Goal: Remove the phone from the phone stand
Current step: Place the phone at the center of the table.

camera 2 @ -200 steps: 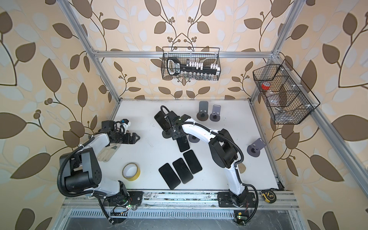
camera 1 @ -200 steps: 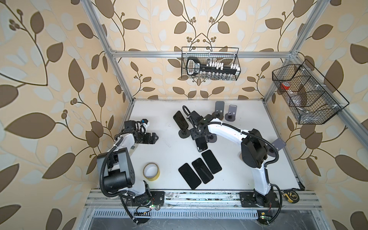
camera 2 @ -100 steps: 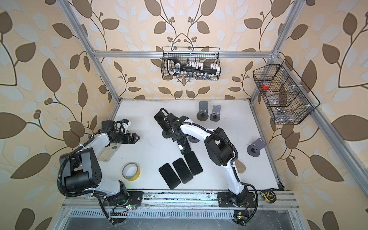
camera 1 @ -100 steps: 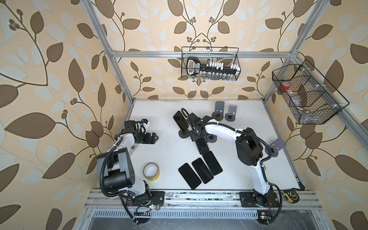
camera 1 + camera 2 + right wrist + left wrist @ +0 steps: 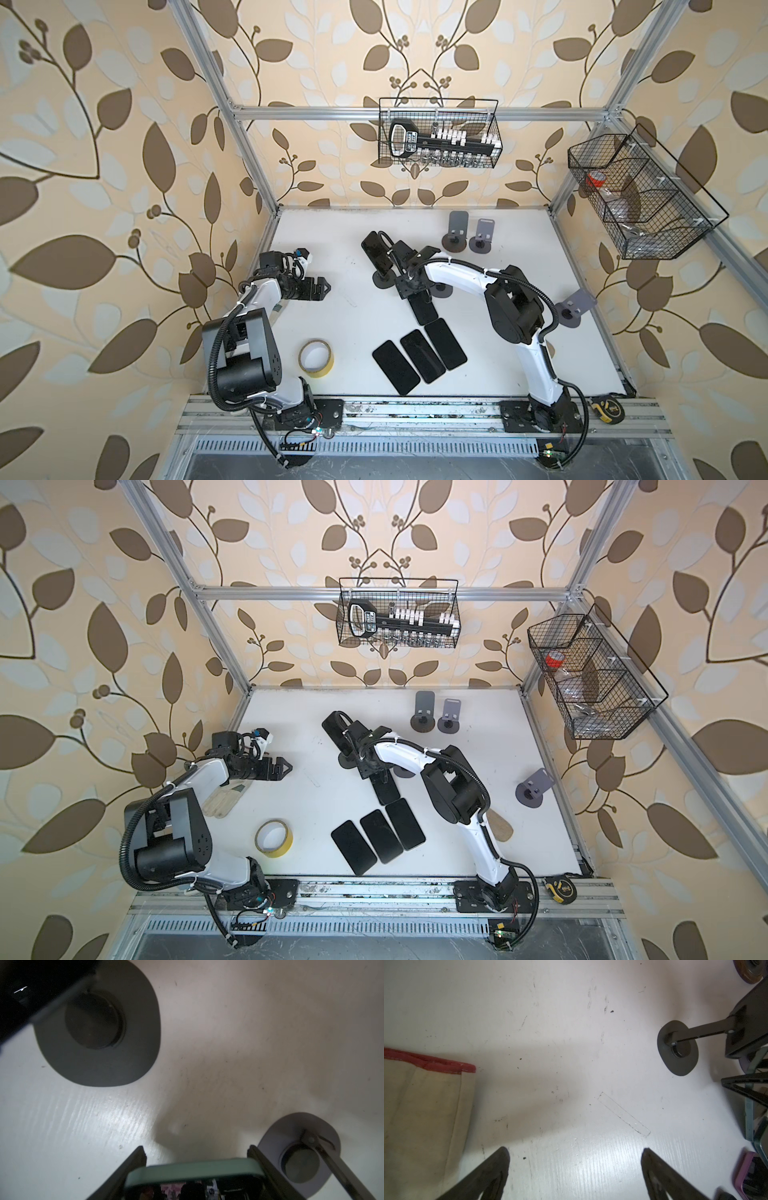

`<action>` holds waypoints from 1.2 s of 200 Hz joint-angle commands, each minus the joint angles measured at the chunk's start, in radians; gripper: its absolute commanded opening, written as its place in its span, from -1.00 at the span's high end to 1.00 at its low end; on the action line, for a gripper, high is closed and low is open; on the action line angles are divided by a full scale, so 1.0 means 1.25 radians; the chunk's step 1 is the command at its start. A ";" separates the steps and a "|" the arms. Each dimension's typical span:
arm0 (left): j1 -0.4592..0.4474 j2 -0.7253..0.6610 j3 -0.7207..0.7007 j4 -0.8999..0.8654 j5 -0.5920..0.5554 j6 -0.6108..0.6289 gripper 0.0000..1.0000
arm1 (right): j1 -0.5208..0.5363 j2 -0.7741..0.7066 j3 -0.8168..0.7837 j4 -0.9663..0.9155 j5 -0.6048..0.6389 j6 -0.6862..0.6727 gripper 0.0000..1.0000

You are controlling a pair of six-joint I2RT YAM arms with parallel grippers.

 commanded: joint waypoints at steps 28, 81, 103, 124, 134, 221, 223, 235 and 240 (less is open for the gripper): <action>0.007 -0.015 0.008 -0.012 0.025 0.017 -0.98 | -0.003 0.049 -0.031 0.027 -0.004 -0.006 -0.26; 0.007 -0.013 0.009 -0.012 0.025 0.017 -0.98 | -0.003 0.058 -0.048 0.042 0.020 -0.001 -0.31; 0.007 -0.014 0.009 -0.013 0.025 0.017 -0.98 | -0.001 0.059 -0.057 0.055 0.015 0.001 -0.35; 0.007 -0.014 0.009 -0.012 0.025 0.017 -0.98 | 0.001 0.061 -0.058 0.056 0.016 0.003 -0.36; 0.008 -0.014 0.009 -0.012 0.025 0.017 -0.98 | 0.001 0.062 -0.058 0.056 0.018 0.003 -0.37; 0.007 -0.014 0.009 -0.012 0.023 0.016 -0.98 | 0.005 0.072 -0.060 0.050 0.018 -0.001 -0.45; 0.007 -0.014 0.009 -0.012 0.023 0.016 -0.98 | 0.005 0.072 -0.060 0.050 0.018 -0.001 -0.45; 0.007 -0.014 0.009 -0.012 0.023 0.015 -0.98 | 0.005 0.073 -0.063 0.052 0.018 0.001 -0.45; 0.007 -0.013 0.009 -0.012 0.023 0.016 -0.98 | 0.005 0.072 -0.064 0.052 0.017 0.001 -0.45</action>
